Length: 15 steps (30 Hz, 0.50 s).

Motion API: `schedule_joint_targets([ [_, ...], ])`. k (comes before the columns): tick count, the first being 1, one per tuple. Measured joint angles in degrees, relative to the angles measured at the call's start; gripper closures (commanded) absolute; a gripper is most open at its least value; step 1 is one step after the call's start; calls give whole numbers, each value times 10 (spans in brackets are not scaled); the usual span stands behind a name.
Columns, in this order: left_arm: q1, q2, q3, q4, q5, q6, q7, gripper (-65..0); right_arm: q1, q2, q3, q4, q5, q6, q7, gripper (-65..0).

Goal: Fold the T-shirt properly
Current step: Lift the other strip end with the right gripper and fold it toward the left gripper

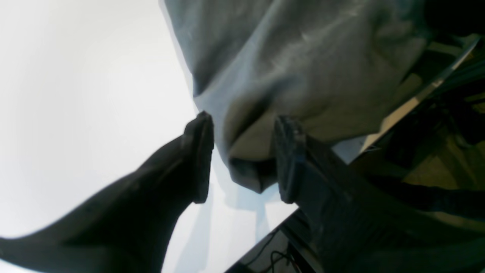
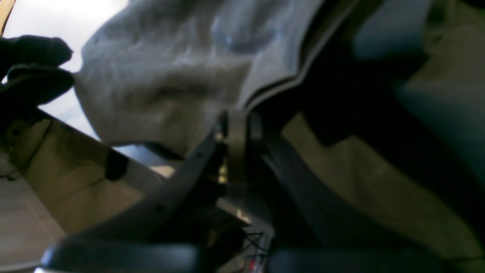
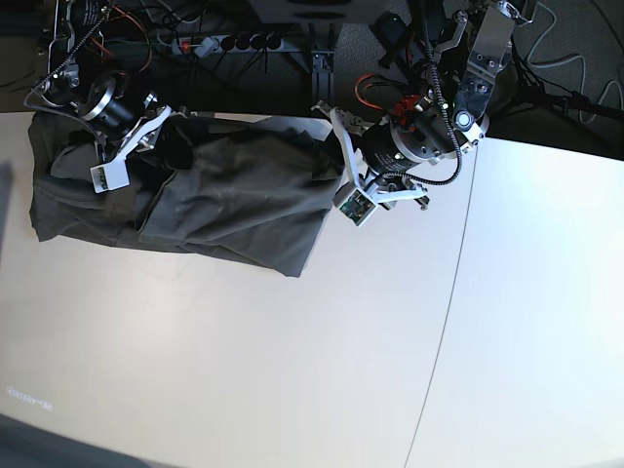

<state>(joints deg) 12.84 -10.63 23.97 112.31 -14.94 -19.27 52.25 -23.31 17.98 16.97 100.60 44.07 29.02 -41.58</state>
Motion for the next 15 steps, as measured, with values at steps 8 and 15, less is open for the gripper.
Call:
schedule_joint_targets([
  [8, 0, 0, 0, 0, 14, 0, 0, -294, 0, 38, 18, 0, 26, 0, -30, 0],
  [15, 0, 0, 0, 0, 13, 0, 0, -294, -2, 65, 28, 0, 26, 0, -33, 0],
])
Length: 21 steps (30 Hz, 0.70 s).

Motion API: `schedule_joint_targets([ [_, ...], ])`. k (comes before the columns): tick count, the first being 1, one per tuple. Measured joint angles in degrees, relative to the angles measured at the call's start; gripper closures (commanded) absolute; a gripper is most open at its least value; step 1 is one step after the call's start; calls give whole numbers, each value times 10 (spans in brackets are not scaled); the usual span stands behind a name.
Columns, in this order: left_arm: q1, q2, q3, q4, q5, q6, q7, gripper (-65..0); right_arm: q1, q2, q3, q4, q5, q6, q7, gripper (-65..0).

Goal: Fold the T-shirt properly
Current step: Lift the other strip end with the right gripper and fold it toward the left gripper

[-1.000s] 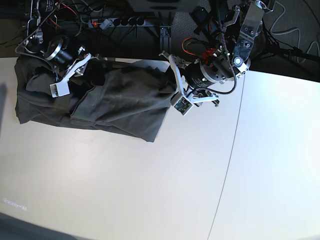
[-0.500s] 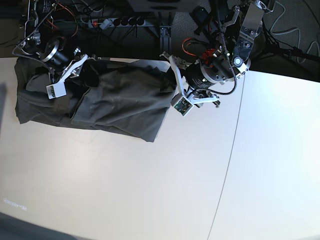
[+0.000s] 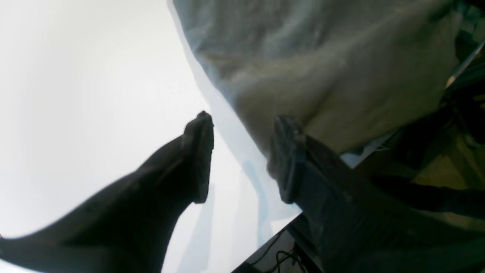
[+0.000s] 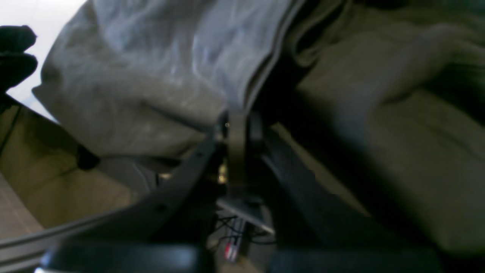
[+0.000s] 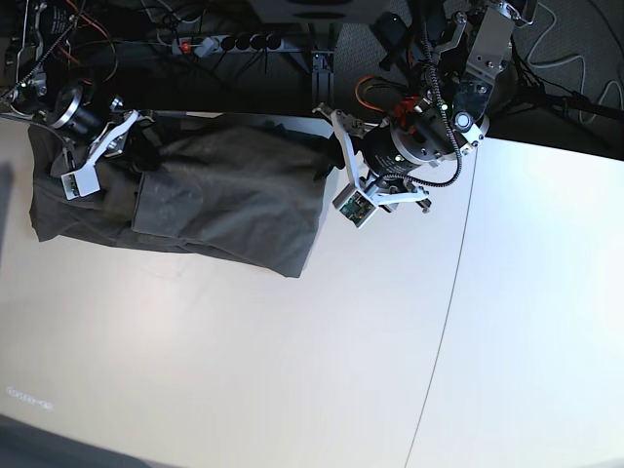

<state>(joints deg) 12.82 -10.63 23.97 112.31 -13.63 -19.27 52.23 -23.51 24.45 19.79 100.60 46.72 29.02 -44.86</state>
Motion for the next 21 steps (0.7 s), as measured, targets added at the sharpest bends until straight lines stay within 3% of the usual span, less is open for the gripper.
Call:
schedule_joint_targets([
  [21, 0, 0, 0, 0, 0, 0, 0, -294, 0, 54, 1, 0, -37, 0, 5, 0],
])
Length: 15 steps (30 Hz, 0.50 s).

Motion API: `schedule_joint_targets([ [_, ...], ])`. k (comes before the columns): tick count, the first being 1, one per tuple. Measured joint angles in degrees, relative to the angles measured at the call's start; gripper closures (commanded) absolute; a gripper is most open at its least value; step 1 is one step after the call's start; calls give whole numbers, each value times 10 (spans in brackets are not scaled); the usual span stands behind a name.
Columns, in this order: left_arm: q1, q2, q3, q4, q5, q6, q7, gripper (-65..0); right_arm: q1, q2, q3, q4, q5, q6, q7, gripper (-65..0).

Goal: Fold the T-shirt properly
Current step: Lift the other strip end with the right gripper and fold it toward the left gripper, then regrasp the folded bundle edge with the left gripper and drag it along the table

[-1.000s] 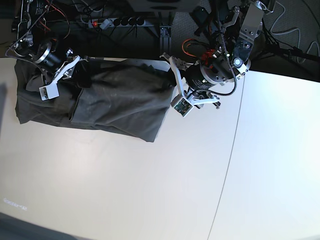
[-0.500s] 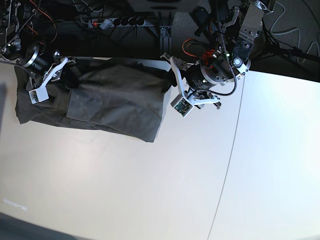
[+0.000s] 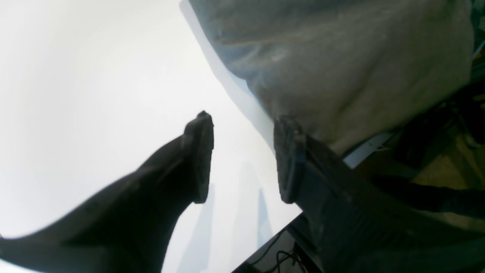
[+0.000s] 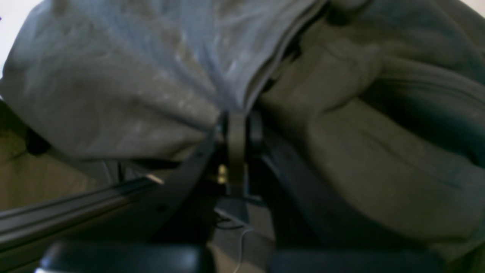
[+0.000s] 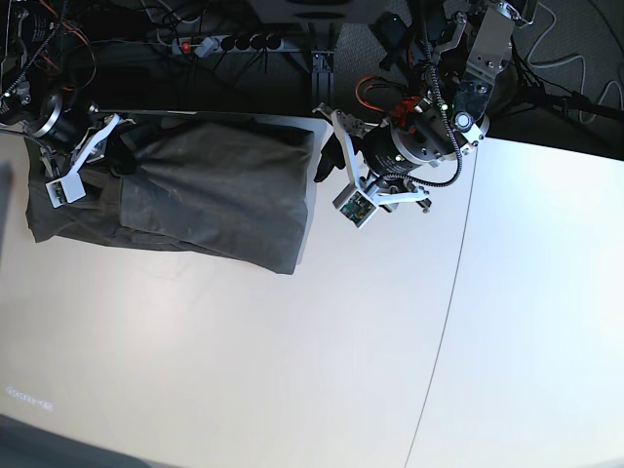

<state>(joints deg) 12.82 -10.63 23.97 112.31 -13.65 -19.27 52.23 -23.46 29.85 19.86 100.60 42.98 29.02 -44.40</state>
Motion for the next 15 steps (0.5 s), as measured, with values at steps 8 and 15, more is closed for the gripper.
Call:
schedule_joint_targets([
  [8, 0, 0, 0, 0, 0, 0, -3, -294, 0, 0, 0, 0, -2, 0, 33, -115],
  [15, 0, 2, 0, 0, -24, 0, -5, -294, 32, 0, 37, 8, -4, 0, 33, -255],
])
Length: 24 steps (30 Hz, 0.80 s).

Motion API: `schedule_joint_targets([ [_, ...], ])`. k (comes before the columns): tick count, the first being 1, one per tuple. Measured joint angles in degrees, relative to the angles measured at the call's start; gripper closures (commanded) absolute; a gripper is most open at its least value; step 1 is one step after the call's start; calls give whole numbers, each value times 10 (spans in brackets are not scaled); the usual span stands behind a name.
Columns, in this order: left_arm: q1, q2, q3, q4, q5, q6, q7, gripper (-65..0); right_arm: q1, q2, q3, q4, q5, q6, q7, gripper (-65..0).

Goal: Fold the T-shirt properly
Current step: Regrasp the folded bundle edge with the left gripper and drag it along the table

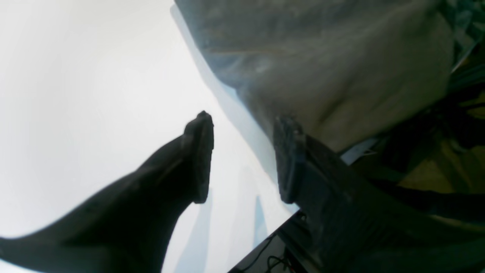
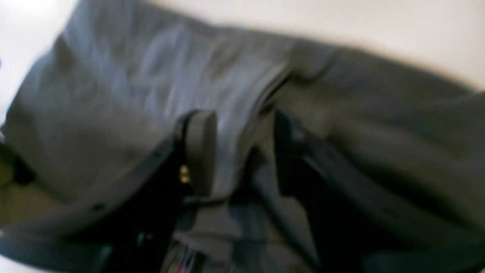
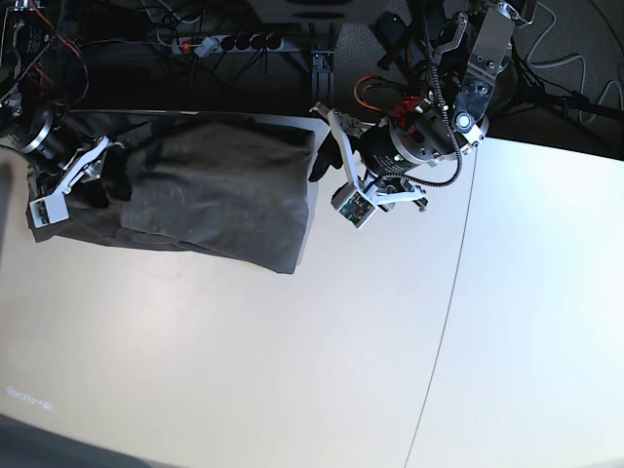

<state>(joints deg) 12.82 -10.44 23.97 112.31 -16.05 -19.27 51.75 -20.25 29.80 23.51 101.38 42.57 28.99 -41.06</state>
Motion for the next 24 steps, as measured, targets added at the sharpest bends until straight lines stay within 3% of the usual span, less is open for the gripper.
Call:
schedule_joint_targets([
  [3, 0, 3, 0, 0, -4, 0, -9, -294, 6, 0, 43, 8, 0, 0, 1, -255],
  [10, -13, 47, 21, 0, -12, -4, -17, -294, 4, 1, 143, 8, 0, 0, -13, -252],
  [12, -13, 53, 44, 0, -13, -4, -17, -294, -1, 7, 167, 8, -10, 0, -20, -203],
  [16, -18, 57, 87, -27, 1, -5, -24, -294, -17, 21, 208, 2, -20, 0, -21, -13],
  [24, -71, 56, 117, -96, 22, -5, -39, -294, -33, 33, 222, -6, -47, 0, -23, 0],
])
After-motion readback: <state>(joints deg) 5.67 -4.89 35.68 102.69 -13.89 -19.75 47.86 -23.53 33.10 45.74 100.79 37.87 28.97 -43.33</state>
